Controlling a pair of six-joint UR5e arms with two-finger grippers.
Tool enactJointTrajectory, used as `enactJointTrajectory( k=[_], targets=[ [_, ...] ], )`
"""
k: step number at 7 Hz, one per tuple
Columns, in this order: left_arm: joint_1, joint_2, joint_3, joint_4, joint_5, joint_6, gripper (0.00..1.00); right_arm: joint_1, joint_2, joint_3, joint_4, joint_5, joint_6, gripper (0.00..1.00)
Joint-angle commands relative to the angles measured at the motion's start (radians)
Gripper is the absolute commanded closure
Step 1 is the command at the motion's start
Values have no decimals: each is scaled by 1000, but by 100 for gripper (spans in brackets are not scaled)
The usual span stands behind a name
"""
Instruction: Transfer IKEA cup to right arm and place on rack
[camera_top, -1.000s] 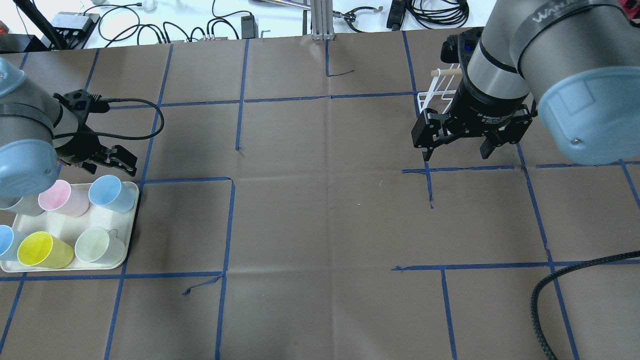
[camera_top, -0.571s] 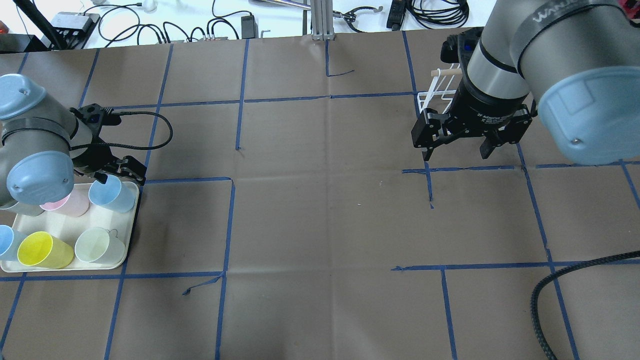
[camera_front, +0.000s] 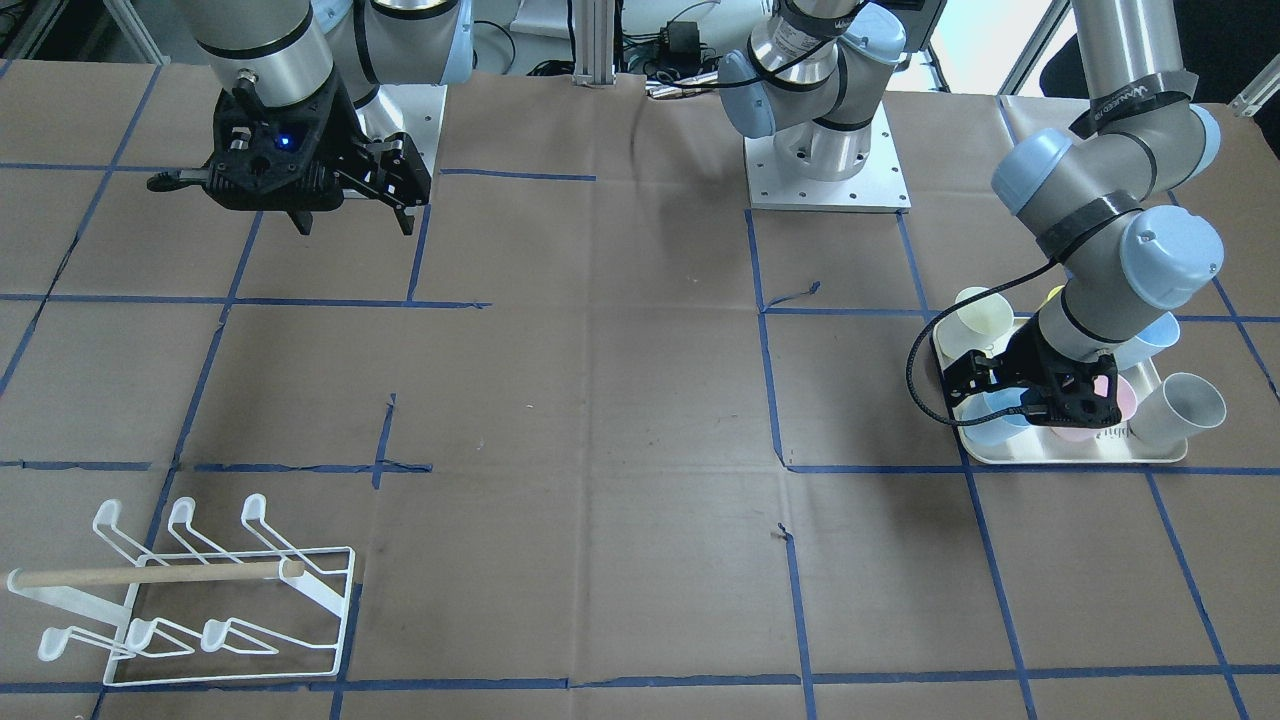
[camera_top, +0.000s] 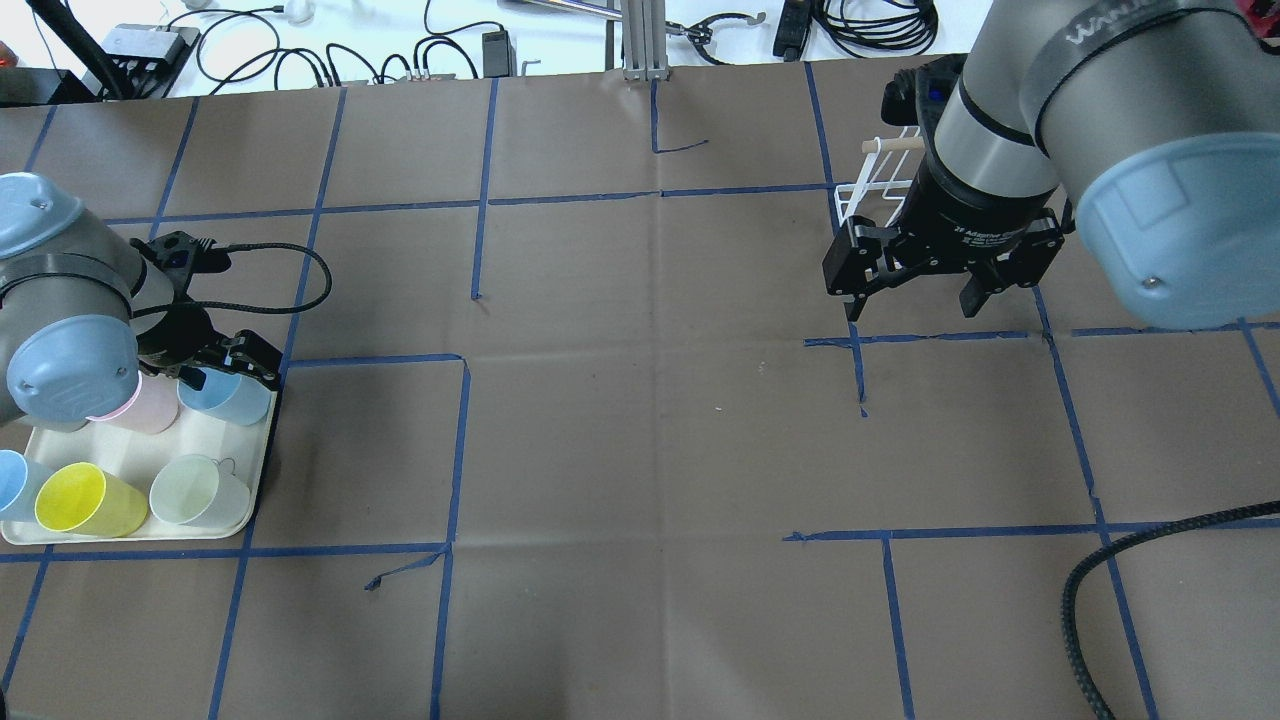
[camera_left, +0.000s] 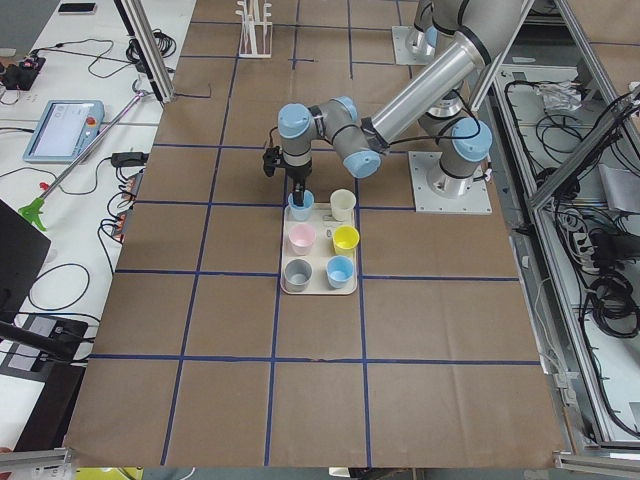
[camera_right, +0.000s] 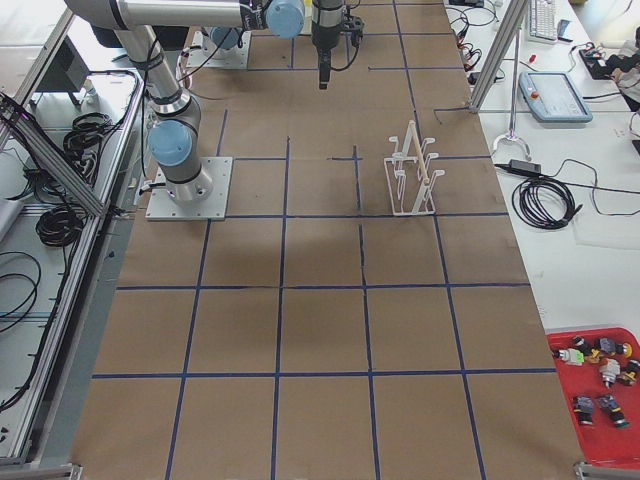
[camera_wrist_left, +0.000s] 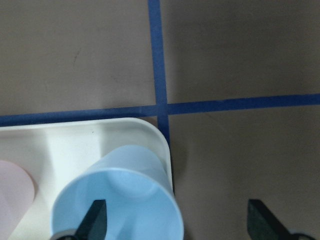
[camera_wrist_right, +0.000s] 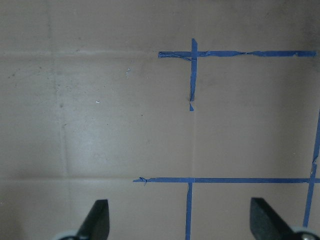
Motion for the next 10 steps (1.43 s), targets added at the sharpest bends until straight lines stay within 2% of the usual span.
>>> enactJointTrajectory(
  k=[1,2,3,4,5,8,9,10],
  targets=[
    [6,-2,-1,3,-2,-3,1,0,0,0,1,0,0,0],
    [6,-7,1,5,-2,0,9,0,0,0,1,0,0,0],
    [3,-13,1,5,-2,1,38,0,1,0,1,0,0,0],
    [3,-16,2,0,3,-3,80,0,0,0,0,0,0,0],
    [1,-16,8,-14,3,-5,100,0,1,0,0,0,0,0],
    [-6,2,22,-11,-6,-6,100,0,2,0,0,0,0,0],
    [-12,34,78,-80,-8,-5,100,0,2,0,1,0,0,0],
    [-15,58,181,-216,-6,-6,100,0,2,0,1,0,2,0]
  ],
)
